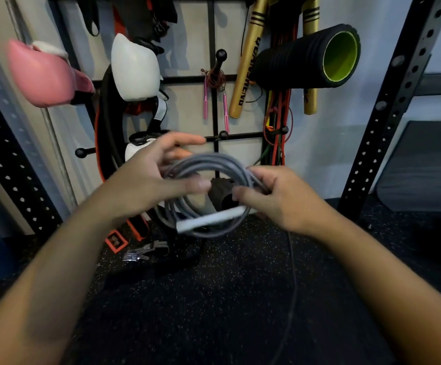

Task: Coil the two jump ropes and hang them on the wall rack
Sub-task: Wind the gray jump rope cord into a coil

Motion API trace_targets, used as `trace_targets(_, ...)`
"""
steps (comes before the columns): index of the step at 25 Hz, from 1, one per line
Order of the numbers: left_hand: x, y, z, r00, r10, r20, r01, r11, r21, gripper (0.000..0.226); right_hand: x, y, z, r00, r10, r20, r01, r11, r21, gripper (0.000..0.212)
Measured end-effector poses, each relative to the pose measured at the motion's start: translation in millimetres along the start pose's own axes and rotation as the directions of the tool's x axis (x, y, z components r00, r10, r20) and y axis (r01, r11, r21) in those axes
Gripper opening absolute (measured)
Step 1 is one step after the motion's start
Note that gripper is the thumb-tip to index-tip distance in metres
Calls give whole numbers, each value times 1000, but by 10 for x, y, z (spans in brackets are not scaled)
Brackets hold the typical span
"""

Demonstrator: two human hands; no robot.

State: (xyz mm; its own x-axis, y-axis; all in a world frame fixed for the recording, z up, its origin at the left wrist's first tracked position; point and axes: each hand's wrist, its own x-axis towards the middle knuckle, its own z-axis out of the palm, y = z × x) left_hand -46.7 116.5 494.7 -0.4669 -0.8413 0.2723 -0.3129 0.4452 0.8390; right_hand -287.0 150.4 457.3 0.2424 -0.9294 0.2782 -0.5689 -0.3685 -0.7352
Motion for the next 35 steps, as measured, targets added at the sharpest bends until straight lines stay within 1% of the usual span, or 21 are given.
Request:
trace_targets(1,-29,103,-7,994,-15,106,-12,968,251,75,-7,-8,24,999,-22,50,25,998,-63,12)
trace_targets(2,-48,193,45,982,-40,184,-47,894,445,81,-14,-23,61,995,-53,85,61,993,-99,13)
trace_targets(3,-49,235,134,970,-61,236,-88,815,573,84,-23,-39,97,991,-80,104,91,990,-107,12)
trace_targets(4,-37,242,250,962,-74,264,-119,755,645,85,-30,-55,124,990,-88,113,99,990,-102,10)
trace_targets(5,-21,212,353,959,-79,272,-130,730,671,84,-34,-60,136,990,-84,112,95,990,-103,9)
trace_targets(8,41,74,459,962,-101,255,-56,837,544,72,-66,-93,104,999,-35,34,38,995,-90,26)
trace_targets(11,73,48,399,960,-114,256,-13,895,446,51,-87,-123,90,998,-27,-57,25,999,-33,43)
trace_targets(14,71,12,368,956,-113,271,-1,922,387,28,-90,-145,107,999,-20,-43,20,1000,3,39)
trace_targets(16,38,8,342,965,-73,253,2,963,270,26,-64,-123,85,998,30,-60,-18,983,184,38)
trace_targets(18,21,-18,355,988,-56,142,57,998,0,27,-44,-73,43,988,131,-83,-90,919,384,60)
trace_targets(19,28,-35,380,996,-73,54,80,984,-160,28,-33,-28,29,980,173,-102,-119,909,400,69)
trace_targets(21,60,-83,467,982,-116,-146,43,901,-431,31,-27,33,66,974,206,-94,-161,920,356,85)
trace_targets(22,79,-109,525,957,-157,-243,8,854,-520,33,-28,45,122,976,206,-73,-167,918,360,87)
trace_targets(24,88,-112,660,881,-264,-393,-35,792,-610,38,-42,19,265,980,179,-92,-118,881,458,67)
trace_targets(26,52,-70,804,832,-317,-456,-74,751,-657,35,-56,-33,387,963,166,-213,-13,815,579,41)
trace_targets(27,37,-49,852,823,-331,-462,-84,734,-674,31,-65,-59,430,950,176,-257,24,780,625,36)
trace_targets(30,30,-43,840,856,-331,-396,-31,733,-680,31,-57,-62,444,943,210,-259,23,733,679,36)
trace_targets(32,51,-90,716,882,-262,-391,-55,768,-638,57,-25,-44,340,953,200,-227,-12,774,633,44)
trace_targets(33,55,-116,620,876,-203,-438,-85,829,-553,76,-13,-21,265,961,179,-211,-22,809,587,45)
trace_targets(34,54,-128,506,867,-104,-488,-112,912,-394,90,-9,-8,188,970,155,-187,-31,844,535,45)
trace_targets(35,46,-105,379,876,28,-482,-129,975,-179,98,-13,-3,113,980,125,-158,-37,881,471,41)
